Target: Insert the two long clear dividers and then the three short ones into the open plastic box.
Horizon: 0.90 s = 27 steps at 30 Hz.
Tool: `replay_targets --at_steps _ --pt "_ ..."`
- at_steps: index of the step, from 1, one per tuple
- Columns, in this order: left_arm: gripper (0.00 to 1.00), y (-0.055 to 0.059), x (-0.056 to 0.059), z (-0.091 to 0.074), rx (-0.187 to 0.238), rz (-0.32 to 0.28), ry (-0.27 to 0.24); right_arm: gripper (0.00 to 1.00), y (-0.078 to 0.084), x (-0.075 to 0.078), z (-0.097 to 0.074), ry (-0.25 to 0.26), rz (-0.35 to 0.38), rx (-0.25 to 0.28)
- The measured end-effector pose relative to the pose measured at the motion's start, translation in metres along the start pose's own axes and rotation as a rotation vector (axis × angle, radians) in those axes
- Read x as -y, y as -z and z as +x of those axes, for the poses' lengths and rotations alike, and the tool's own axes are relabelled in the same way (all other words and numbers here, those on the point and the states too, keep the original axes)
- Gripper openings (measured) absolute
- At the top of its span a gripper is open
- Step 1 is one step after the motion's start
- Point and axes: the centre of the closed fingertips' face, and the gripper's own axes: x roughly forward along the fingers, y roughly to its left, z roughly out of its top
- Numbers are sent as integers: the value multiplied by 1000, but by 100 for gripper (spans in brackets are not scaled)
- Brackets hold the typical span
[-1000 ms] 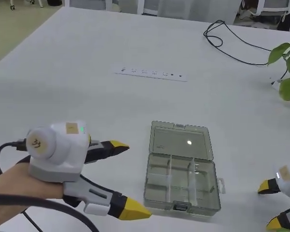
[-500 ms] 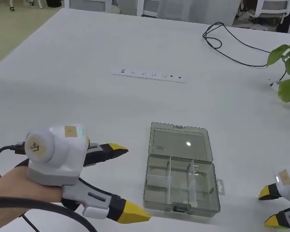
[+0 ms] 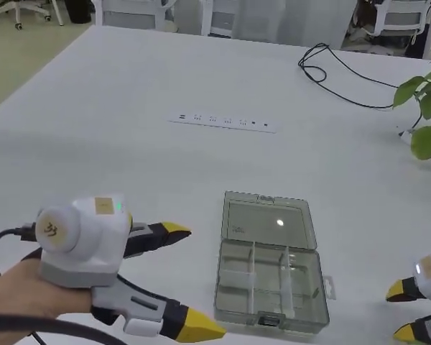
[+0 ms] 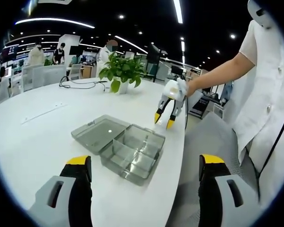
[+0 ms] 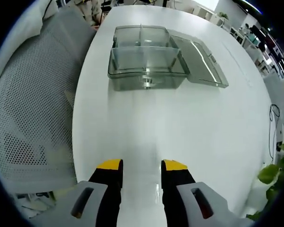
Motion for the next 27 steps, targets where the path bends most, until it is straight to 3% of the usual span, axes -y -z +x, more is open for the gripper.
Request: replay_targets --at_steps 8,16,26,27 --pt "96 -6 1 3 10 -2 5 33 -27 10 -29 72 21 71" --pt "91 -24 2 12 70 -65 6 33 -66 17 -67 144 -6 129" --pt "84 -57 5 26 155 -195 29 33 -113 14 -95 193 -70 172" --pt "82 -59 3 28 152 -232 17 33 -118 14 -98 200 -79 174"
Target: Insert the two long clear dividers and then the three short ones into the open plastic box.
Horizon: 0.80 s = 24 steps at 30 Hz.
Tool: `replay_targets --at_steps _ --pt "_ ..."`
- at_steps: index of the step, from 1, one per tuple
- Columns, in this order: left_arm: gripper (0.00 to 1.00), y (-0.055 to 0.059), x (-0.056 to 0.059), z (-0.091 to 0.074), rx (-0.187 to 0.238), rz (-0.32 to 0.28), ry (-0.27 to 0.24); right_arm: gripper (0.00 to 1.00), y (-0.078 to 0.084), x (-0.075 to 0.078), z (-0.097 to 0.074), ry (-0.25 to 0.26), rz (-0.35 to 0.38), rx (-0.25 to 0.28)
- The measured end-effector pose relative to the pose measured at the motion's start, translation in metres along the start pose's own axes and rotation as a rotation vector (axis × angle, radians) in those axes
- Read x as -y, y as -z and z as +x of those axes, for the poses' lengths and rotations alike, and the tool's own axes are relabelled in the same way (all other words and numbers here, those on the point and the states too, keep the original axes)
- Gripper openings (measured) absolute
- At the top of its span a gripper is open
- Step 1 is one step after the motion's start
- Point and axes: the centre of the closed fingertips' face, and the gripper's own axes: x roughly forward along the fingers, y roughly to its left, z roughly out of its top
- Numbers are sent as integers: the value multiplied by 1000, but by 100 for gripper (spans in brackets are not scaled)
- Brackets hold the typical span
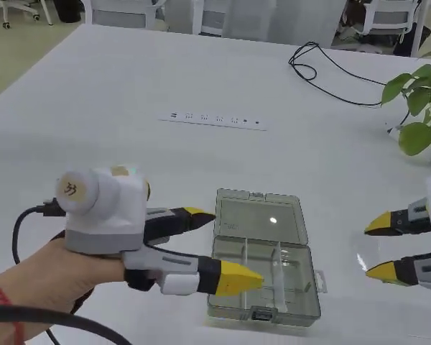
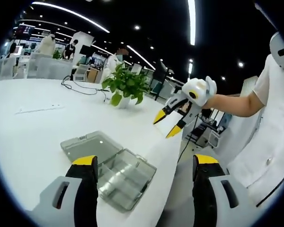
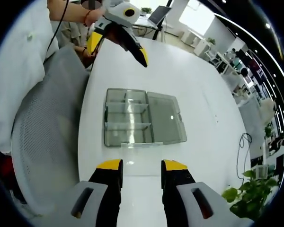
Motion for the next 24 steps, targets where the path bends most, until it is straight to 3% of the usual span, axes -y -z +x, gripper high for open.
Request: replay_targets --at_steps 4,6,10,12,17,24 --pt "73 -9 8 9 12 -144 29 33 -17 2 -4 8 -4 17" --pt "71 -13 11 13 24 -144 51 33 -23 2 -5 12 -11 21" --pt "59 -17 18 21 24 -235 64 33 -33 4 -4 19 -18 36" --pt "55 -22 24 27 46 -245 87 33 -41 2 -5 23 -31 36" --pt "47 -14 33 40 7 -313 101 33 -57 -5 -7 28 -62 38" --pt "38 -11 44 53 11 -384 120 33 -76 -14 -8 23 -77 58"
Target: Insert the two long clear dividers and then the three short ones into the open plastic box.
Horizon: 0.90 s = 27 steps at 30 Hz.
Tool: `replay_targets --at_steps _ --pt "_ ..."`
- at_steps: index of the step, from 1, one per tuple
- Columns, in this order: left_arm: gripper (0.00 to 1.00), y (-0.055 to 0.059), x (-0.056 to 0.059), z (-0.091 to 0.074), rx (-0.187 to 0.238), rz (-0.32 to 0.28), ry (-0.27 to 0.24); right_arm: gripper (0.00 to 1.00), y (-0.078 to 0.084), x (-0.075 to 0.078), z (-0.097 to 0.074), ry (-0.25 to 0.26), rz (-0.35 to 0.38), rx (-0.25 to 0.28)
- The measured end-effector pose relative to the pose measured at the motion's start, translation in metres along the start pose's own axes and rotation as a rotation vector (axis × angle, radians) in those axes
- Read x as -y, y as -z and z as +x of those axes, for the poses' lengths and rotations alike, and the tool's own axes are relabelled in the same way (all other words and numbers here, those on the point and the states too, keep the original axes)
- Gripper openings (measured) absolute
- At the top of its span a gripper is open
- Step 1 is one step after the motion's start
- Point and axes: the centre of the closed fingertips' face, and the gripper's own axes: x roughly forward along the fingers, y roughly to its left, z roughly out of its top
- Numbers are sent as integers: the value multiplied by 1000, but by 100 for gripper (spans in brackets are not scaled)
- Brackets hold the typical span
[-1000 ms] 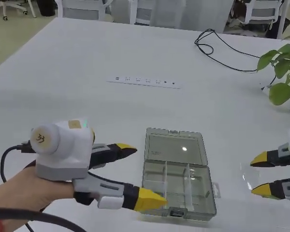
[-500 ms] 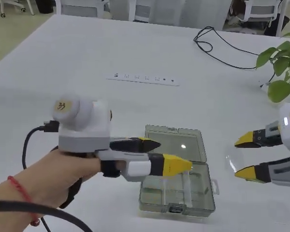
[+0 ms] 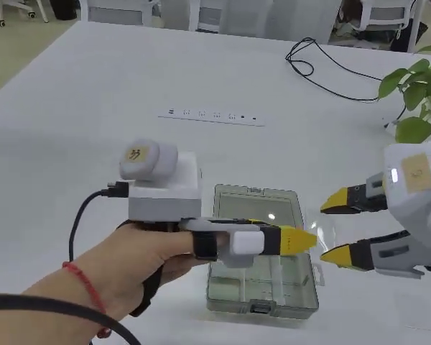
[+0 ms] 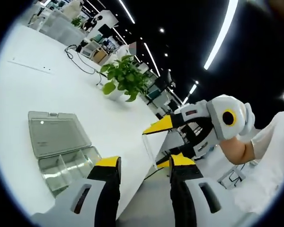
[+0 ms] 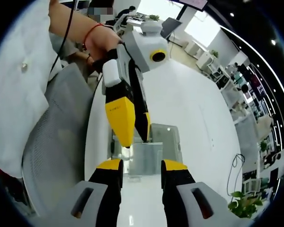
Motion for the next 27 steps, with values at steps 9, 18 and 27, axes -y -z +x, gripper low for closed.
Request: replay_targets --at_steps 9,18,27 --pt "19 8 0 7 -19 -55 14 33 -10 -2 0 3 0 10" --pt "7 8 5 9 -22 -67 34 33 -9 -4 0 -2 -9 -1" --pt "0 10 7 11 -27 -86 45 33 -8 -4 1 -5 -22 -10"
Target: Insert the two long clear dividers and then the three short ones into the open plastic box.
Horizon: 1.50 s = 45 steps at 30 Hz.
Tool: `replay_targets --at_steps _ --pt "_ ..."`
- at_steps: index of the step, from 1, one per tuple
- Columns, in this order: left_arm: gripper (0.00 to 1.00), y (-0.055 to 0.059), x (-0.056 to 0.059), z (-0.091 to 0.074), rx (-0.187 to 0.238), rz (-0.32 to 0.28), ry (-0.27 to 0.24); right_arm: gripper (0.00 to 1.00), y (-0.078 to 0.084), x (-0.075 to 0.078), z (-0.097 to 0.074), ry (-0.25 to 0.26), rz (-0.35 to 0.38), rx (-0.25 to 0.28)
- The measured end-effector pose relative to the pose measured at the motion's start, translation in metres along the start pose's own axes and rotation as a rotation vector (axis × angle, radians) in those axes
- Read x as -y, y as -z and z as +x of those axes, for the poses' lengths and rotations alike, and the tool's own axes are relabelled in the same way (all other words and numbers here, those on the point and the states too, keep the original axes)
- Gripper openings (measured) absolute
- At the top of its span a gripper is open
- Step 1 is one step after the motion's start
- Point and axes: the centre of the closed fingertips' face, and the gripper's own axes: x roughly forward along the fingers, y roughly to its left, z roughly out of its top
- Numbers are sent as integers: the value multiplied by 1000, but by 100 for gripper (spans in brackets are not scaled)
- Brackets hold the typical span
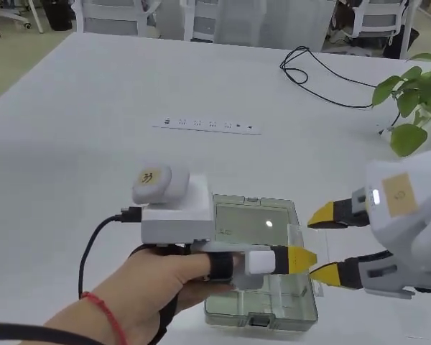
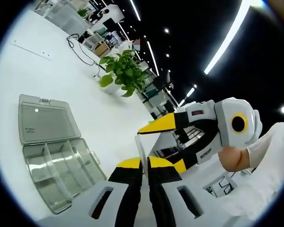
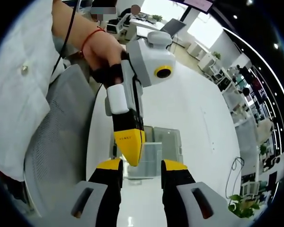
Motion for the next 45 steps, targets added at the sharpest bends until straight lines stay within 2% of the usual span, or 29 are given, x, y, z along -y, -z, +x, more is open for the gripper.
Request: replay_targets --at_steps 5,11,18,20,21,23,25,27,28,31,33,34,40,45 --pt "0 0 1 0 6 -21 0 33 0 0 0 -2 -2 1" --pt "0 -1 0 0 20 -17 -5 33 -1 0 1 3 -15 5" --pt "0 -1 -3 -3 19 37 -17 35 -7 6 -5 2 21 44" --pt "0 -1 -7 -5 11 104 -33 35 -8 7 -8 -10 52 69" --pt "0 -2 -5 -6 8 160 -26 35 -9 9 -10 -18 69 84" --pt "0 0 -3 -8 -4 234 -18 34 -10 9 -13 -36 91 105" --pt "0 4 -2 -10 -33 295 -15 32 -13 8 -17 -73 125 135" --pt "0 7 -1 -11 -49 344 -8 29 -15 6 -21 -107 131 151" --pt "0 10 1 -12 -67 394 3 28 -16 4 -23 -131 132 159" --pt "0 15 6 -14 -91 478 24 27 -12 6 -24 -171 145 181" --pt "0 19 9 -15 -112 547 40 25 -15 0 -25 -217 150 195" --pt "0 21 11 -16 -123 587 54 24 -17 -7 -26 -260 153 208" --pt "0 27 22 -20 -138 708 101 17 -21 -19 -28 -367 167 235" --pt "0 29 28 -22 -137 713 131 13 -23 -28 -28 -436 177 250"
